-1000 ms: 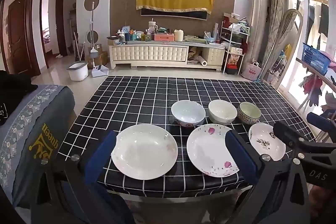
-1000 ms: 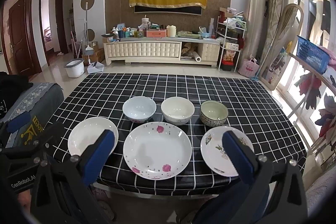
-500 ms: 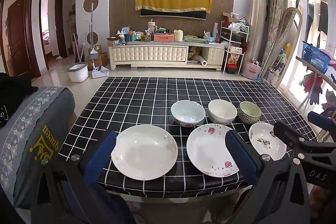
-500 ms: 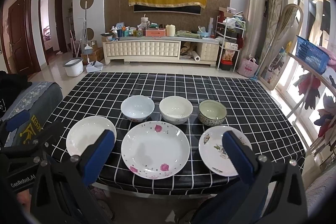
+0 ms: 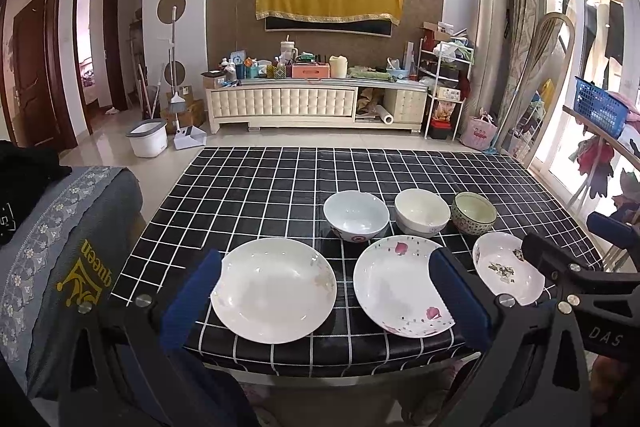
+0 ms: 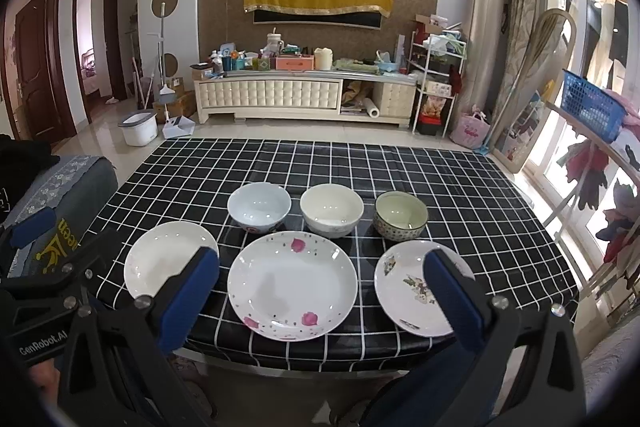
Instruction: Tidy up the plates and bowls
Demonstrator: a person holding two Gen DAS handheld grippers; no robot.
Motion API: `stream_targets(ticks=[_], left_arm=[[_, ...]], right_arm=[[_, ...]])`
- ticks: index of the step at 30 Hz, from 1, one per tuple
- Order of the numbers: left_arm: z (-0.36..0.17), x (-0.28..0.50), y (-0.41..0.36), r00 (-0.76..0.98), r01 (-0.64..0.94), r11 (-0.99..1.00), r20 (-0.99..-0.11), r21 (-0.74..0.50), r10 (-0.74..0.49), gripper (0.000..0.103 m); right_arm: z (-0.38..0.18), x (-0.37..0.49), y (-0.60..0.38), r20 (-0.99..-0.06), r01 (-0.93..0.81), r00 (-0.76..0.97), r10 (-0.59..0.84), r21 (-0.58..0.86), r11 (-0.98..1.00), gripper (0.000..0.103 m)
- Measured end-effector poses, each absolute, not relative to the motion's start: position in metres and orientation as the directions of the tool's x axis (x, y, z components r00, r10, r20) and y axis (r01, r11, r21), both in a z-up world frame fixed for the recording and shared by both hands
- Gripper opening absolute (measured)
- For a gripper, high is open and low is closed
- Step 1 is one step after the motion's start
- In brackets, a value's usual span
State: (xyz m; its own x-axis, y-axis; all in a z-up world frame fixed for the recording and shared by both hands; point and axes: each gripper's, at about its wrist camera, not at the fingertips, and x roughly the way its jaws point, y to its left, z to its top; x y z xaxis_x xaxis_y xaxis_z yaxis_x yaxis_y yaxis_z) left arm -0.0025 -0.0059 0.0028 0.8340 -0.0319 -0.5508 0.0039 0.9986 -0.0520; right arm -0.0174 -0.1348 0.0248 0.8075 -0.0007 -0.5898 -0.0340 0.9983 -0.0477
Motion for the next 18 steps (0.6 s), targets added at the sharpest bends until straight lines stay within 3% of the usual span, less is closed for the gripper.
stream_targets(ticks=[18], left_arm=[[0.0045,-0.0019,-0.0106,0.836,0.006,0.999,-0.548,-0.039,-0.027,0.103]], right_arm=[[0.0252,-0.0186,-0.1354,-0.592,-0.032,0.806,-0.001,-0.046,0.998,0.103]])
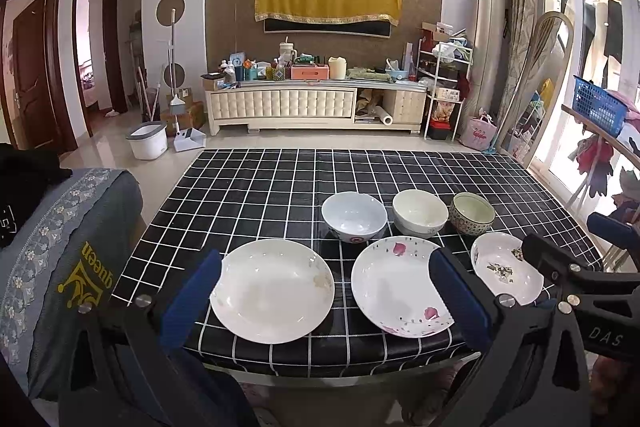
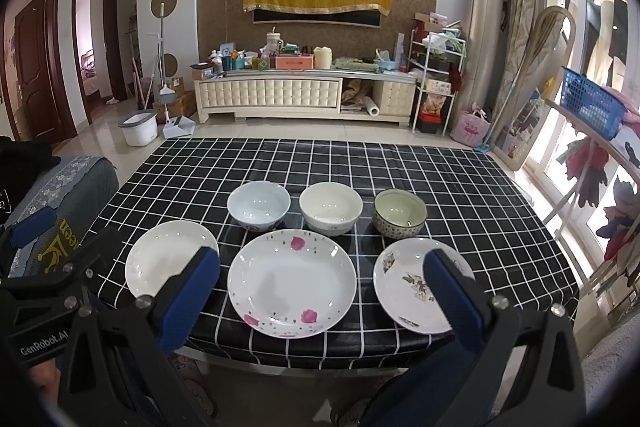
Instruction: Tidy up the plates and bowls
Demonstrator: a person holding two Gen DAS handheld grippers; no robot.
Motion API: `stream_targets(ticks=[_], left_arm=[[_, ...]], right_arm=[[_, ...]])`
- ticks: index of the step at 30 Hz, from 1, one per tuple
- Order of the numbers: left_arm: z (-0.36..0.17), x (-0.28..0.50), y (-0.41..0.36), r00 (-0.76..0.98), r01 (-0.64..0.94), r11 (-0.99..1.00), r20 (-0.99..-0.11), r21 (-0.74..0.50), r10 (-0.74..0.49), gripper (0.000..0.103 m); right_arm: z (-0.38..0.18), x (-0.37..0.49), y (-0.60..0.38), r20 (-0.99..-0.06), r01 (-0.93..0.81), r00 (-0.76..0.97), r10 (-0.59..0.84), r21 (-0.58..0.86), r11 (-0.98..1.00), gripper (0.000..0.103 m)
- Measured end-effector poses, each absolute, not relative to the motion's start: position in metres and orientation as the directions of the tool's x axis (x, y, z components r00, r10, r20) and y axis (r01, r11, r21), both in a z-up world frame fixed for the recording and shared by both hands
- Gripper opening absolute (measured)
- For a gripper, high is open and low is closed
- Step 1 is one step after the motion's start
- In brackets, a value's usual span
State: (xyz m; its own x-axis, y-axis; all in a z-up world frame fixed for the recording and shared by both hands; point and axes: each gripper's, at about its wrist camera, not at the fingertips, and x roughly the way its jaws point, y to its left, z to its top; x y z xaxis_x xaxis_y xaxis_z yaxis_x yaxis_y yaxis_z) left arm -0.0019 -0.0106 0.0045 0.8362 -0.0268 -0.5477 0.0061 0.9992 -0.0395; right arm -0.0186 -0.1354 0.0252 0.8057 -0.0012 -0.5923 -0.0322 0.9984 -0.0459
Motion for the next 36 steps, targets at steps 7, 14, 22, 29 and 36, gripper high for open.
stream_targets(ticks=[7,14,22,29,36], left_arm=[[0.005,-0.003,-0.011,0.837,0.006,0.999,-0.547,-0.039,-0.026,0.103],[0.005,-0.004,-0.012,0.833,0.009,0.999,-0.553,-0.045,-0.032,0.103],[0.01,0.001,-0.01,0.836,0.013,0.999,-0.548,-0.036,-0.031,0.103],[0.02,0.03,0.015,0.829,-0.006,0.998,-0.558,-0.06,-0.028,0.103],[0.001,0.067,0.072,0.783,-0.108,0.989,-0.621,-0.103,0.021,0.103]], right_arm=[[0.026,-0.02,-0.136,-0.593,-0.033,0.805,0.0,-0.044,0.999,0.103],[0.027,-0.02,-0.138,-0.596,-0.028,0.803,0.0,-0.039,0.999,0.103],[0.035,0.003,-0.131,-0.592,-0.043,0.806,0.011,-0.041,0.998,0.103],[0.031,0.052,-0.108,-0.594,-0.092,0.801,0.07,-0.006,0.996,0.103],[-0.01,0.104,-0.053,-0.703,-0.23,0.691,0.171,0.01,0.973,0.103]])
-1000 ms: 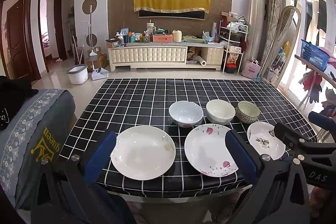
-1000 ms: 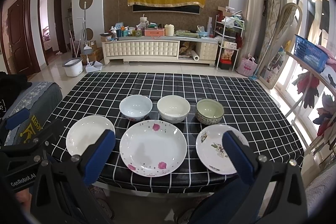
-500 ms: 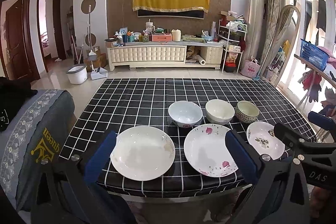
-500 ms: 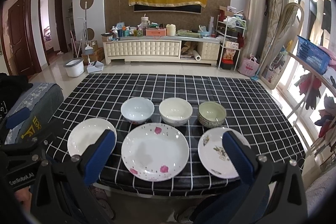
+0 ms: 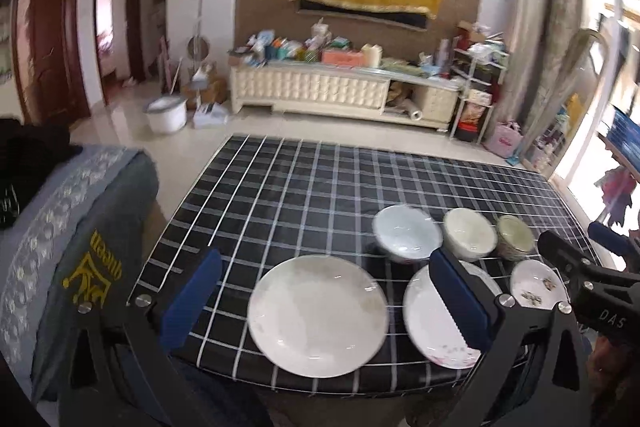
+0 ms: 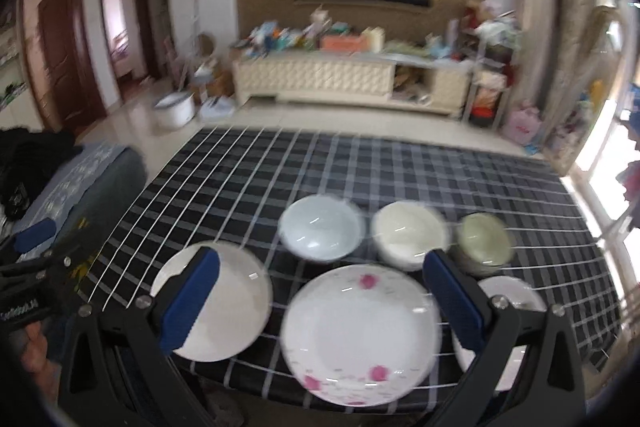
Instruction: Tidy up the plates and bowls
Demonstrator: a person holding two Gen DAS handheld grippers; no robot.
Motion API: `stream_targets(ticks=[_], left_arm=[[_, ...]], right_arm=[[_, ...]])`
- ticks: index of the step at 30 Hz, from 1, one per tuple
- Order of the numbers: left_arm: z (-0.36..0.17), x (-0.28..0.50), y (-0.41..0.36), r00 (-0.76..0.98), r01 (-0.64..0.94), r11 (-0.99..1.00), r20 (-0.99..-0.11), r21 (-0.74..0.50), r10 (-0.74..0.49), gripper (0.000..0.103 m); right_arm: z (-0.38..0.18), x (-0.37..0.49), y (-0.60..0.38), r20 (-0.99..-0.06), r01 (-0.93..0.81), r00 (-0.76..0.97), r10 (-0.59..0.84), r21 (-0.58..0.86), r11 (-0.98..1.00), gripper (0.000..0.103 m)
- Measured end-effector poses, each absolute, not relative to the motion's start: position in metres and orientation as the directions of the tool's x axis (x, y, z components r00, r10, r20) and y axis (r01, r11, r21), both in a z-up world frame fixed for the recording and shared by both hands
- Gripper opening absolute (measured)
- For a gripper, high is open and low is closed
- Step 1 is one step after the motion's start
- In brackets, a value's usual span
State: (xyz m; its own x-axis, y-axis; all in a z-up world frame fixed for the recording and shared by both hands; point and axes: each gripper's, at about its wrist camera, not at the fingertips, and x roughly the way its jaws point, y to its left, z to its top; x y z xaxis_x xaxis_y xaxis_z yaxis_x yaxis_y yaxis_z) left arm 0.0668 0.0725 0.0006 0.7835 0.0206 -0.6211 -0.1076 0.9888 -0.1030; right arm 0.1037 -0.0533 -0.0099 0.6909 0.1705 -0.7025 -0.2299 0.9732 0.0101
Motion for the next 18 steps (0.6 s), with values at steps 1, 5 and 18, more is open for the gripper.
stream_targets(ticks=[1,5,18], left_arm=[[-0.005,0.071,0.081,0.773,-0.123,0.986,-0.634,-0.114,0.023,0.103],[-0.033,0.082,0.111,0.729,-0.204,0.972,-0.68,-0.119,0.07,0.103],[-0.134,0.123,0.154,0.553,-0.287,0.95,-0.831,-0.119,0.063,0.094]], right_arm=[[-0.016,0.108,-0.046,-0.712,-0.241,0.681,0.172,0.004,0.97,0.103],[-0.045,0.125,-0.02,-0.752,-0.296,0.633,0.182,-0.018,0.955,0.103],[-0.128,0.166,0.024,-0.899,-0.403,0.403,0.17,-0.008,0.915,0.067]])
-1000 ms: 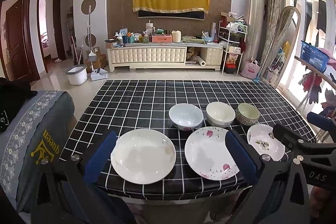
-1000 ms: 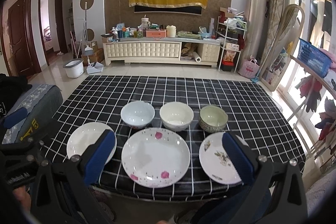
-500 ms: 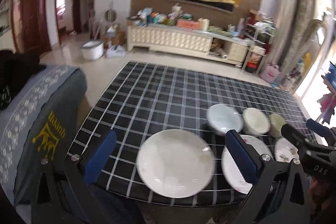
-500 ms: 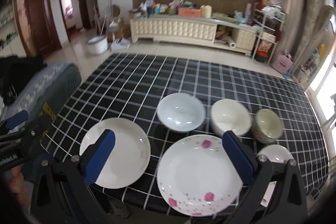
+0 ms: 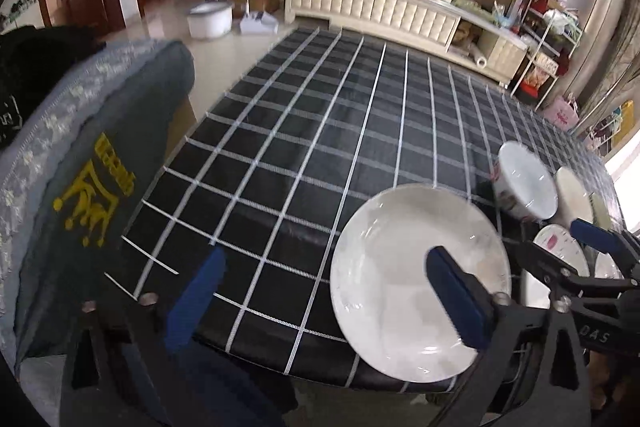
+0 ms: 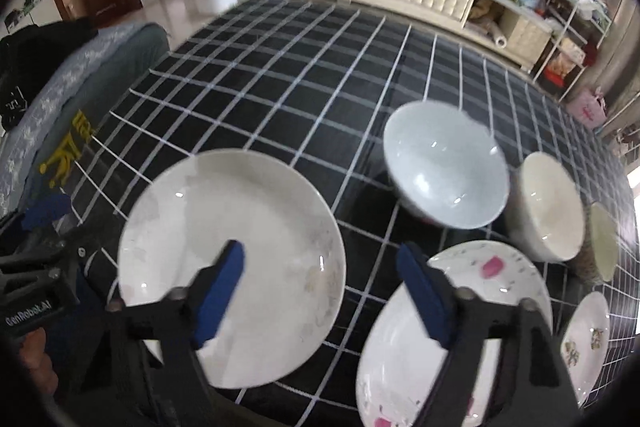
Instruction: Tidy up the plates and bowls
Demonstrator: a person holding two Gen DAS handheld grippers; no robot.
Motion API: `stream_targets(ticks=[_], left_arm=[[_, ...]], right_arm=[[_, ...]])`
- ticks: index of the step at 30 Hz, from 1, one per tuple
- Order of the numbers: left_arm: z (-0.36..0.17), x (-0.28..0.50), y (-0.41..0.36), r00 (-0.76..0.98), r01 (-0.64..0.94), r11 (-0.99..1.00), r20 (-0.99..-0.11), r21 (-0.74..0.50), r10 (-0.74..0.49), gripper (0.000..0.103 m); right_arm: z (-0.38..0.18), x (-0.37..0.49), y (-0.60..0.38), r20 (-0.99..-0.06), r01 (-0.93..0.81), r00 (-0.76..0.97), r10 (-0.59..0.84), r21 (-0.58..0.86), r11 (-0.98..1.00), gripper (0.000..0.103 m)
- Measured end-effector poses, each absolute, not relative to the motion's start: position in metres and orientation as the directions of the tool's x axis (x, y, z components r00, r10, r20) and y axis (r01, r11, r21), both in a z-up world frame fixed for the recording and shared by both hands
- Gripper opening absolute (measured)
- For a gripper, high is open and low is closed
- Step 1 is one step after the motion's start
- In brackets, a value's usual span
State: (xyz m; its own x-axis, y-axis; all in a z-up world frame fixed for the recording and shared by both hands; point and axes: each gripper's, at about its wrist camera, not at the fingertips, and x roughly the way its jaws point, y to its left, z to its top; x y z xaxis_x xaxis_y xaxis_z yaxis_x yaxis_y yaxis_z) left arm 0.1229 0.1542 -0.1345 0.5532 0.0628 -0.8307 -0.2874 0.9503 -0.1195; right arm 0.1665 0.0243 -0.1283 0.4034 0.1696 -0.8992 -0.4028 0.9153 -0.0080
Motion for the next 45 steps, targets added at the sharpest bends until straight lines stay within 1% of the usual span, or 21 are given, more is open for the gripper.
stream_targets(ticks=[1,3,5,9,10,11,14,15,16,21,22,23,25,26,27,28,29,30,33,40,45], left_arm=[[-0.141,0.125,0.157,0.542,-0.285,0.95,-0.839,-0.126,0.051,0.092],[-0.155,0.128,0.157,0.513,-0.28,0.951,-0.858,-0.13,0.034,0.081],[-0.169,0.131,0.156,0.482,-0.273,0.954,-0.876,-0.126,0.022,0.077],[-0.186,0.133,0.157,0.447,-0.272,0.952,-0.895,-0.142,-0.006,0.073],[-0.189,0.135,0.159,0.444,-0.273,0.95,-0.896,-0.148,-0.012,0.073],[-0.191,0.137,0.16,0.44,-0.273,0.95,-0.898,-0.155,-0.02,0.071],[-0.197,0.139,0.161,0.422,-0.274,0.946,-0.906,-0.172,-0.043,0.066],[-0.198,0.139,0.162,0.413,-0.273,0.946,-0.909,-0.173,-0.047,0.061],[-0.2,0.14,0.162,0.405,-0.273,0.947,-0.913,-0.17,-0.048,0.06],[-0.204,0.143,0.158,0.403,-0.254,0.954,-0.914,-0.162,-0.048,0.051],[-0.205,0.145,0.156,0.403,-0.251,0.955,-0.914,-0.156,-0.043,0.051],[-0.205,0.146,0.154,0.404,-0.245,0.957,-0.914,-0.154,-0.043,0.048],[-0.205,0.15,0.146,0.408,-0.22,0.96,-0.91,-0.172,-0.069,0.035],[-0.205,0.151,0.141,0.407,-0.199,0.961,-0.908,-0.191,-0.096,0.027],[-0.204,0.151,0.137,0.405,-0.188,0.965,-0.909,-0.185,-0.096,0.028],[-0.203,0.151,0.132,0.408,-0.188,0.971,-0.911,-0.15,-0.062,0.028],[-0.204,0.151,0.131,0.414,-0.192,0.97,-0.909,-0.146,-0.054,0.028],[-0.204,0.151,0.132,0.415,-0.199,0.967,-0.907,-0.16,-0.064,0.026],[-0.204,0.152,0.137,0.405,-0.227,0.957,-0.911,-0.183,-0.079,0.022],[-0.186,0.149,0.14,0.427,-0.223,0.962,-0.903,-0.158,-0.049,0.022],[-0.192,0.15,0.135,0.416,-0.222,0.963,-0.908,-0.153,-0.048,0.022]], right_arm=[[-0.134,0.169,0.025,-0.909,-0.404,0.383,0.166,-0.003,0.915,0.063],[-0.143,0.172,0.026,-0.918,-0.407,0.36,0.164,0.003,0.913,0.06],[-0.149,0.172,0.028,-0.925,-0.42,0.347,0.158,-0.003,0.907,0.055],[-0.159,0.174,0.027,-0.934,-0.423,0.323,0.154,0.003,0.906,0.055],[-0.161,0.173,0.026,-0.936,-0.423,0.315,0.158,0.011,0.906,0.053],[-0.163,0.174,0.027,-0.938,-0.425,0.311,0.152,0.006,0.905,0.047],[-0.166,0.176,0.023,-0.938,-0.413,0.315,0.147,0.004,0.911,0.041],[-0.166,0.177,0.022,-0.937,-0.408,0.315,0.149,0.007,0.913,0.04],[-0.167,0.177,0.022,-0.936,-0.404,0.317,0.15,0.01,0.915,0.038],[-0.167,0.176,0.021,-0.931,-0.391,0.33,0.158,0.017,0.92,0.038],[-0.167,0.177,0.022,-0.93,-0.385,0.33,0.16,0.022,0.923,0.038],[-0.167,0.177,0.022,-0.93,-0.377,0.33,0.16,0.026,0.926,0.037],[-0.166,0.175,0.016,-0.93,-0.369,0.316,0.188,0.062,0.927,0.037],[-0.167,0.176,0.016,-0.93,-0.362,0.313,0.192,0.07,0.93,0.036],[-0.167,0.177,0.016,-0.931,-0.356,0.31,0.194,0.075,0.932,0.036],[-0.166,0.177,0.014,-0.931,-0.349,0.306,0.2,0.086,0.933,0.035],[-0.166,0.175,0.014,-0.931,-0.343,0.304,0.202,0.091,0.935,0.032],[-0.165,0.175,0.016,-0.931,-0.342,0.304,0.203,0.092,0.935,0.031],[-0.158,0.171,0.017,-0.924,-0.34,0.327,0.201,0.083,0.937,0.031],[-0.159,0.178,0.018,-0.923,-0.326,0.319,0.214,0.106,0.94,0.031],[-0.167,0.178,0.02,-0.932,-0.323,0.297,0.208,0.107,0.94,0.031]])
